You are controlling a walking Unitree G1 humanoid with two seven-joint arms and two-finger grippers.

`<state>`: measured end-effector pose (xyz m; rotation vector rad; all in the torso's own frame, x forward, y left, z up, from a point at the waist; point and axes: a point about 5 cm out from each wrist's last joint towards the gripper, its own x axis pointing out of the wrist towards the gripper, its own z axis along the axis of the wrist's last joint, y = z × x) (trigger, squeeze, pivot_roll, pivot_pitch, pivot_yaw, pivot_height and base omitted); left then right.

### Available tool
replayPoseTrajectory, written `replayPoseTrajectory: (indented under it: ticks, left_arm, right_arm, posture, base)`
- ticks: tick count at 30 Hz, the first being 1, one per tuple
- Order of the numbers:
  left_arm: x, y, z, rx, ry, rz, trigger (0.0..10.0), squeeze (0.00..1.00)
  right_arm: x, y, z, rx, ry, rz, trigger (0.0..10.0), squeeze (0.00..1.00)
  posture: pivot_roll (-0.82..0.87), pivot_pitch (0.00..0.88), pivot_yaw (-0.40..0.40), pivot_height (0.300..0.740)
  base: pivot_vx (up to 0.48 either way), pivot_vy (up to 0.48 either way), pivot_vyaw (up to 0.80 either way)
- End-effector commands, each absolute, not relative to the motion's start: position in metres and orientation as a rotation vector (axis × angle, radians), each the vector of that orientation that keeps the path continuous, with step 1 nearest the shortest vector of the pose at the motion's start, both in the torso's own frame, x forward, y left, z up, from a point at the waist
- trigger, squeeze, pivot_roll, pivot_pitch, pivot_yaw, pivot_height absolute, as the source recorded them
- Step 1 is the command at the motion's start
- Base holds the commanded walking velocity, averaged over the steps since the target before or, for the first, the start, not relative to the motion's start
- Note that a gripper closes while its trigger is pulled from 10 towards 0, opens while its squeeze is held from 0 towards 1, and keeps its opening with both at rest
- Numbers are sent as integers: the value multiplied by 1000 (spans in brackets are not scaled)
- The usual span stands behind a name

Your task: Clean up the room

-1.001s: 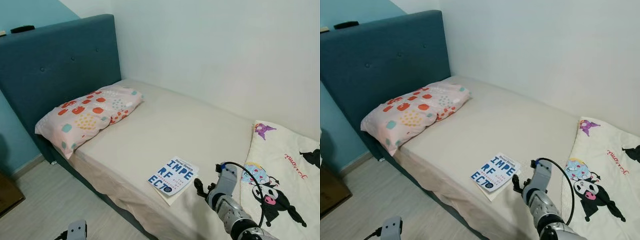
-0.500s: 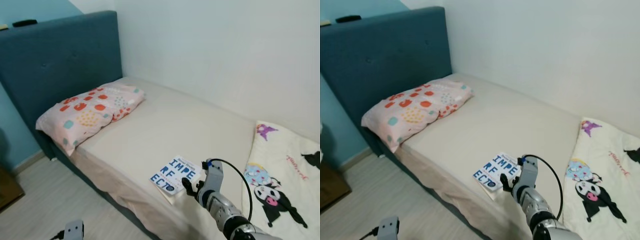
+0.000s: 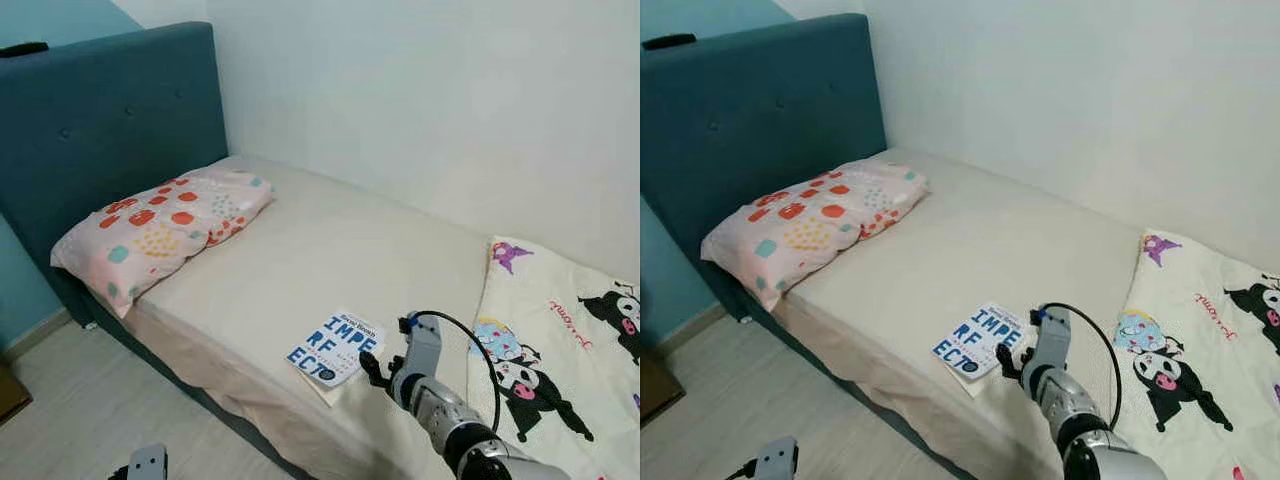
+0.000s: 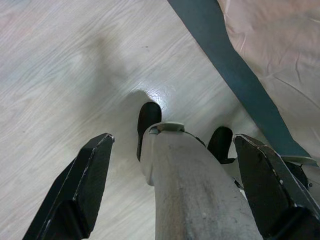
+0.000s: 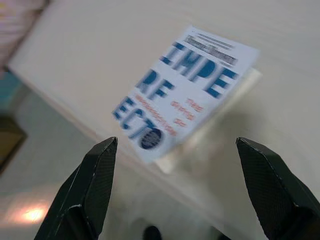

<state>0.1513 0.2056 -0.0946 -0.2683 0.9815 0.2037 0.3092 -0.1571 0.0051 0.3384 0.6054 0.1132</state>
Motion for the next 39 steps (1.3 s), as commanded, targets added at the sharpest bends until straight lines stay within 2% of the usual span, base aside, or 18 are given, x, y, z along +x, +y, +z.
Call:
replayPoseTrajectory:
  ticks: [1, 18, 27, 28, 35, 39]
  left_arm:
    - [147, 211, -95, -262, 989, 214, 10000, 0]
    - [161, 211, -90, -271, 932, 238, 10000, 0]
    - [207, 247, -55, -206, 685, 321, 10000, 0]
    - [220, 252, -45, -195, 621, 334, 10000, 0]
    - [239, 248, -31, -226, 526, 312, 10000, 0]
    - [238, 244, -33, -226, 531, 297, 10000, 0]
  right_arm:
    - [312, -154, 8, 400, 598, 127, 10000, 0]
    - [306, -152, 1, 393, 633, 92, 10000, 0]
    - [303, -157, -2, 413, 639, 57, 10000, 0]
    - [305, -159, 0, 419, 631, 47, 10000, 0]
    - [312, -168, 8, 464, 583, 17, 10000, 0]
    - [318, -171, 15, 497, 545, 12, 10000, 0]
  posture:
    - [8, 0, -65, 705]
    - [13, 0, -55, 655]
    - [12, 0, -51, 615]
    - [13, 0, -50, 605]
    - [23, 0, -45, 565]
    - [28, 0, -43, 545]
  base:
    - [0, 0, 0]
    - [0, 0, 0]
    - [0, 0, 0]
    - [0, 0, 0]
    - [0, 0, 0]
    - [0, 0, 0]
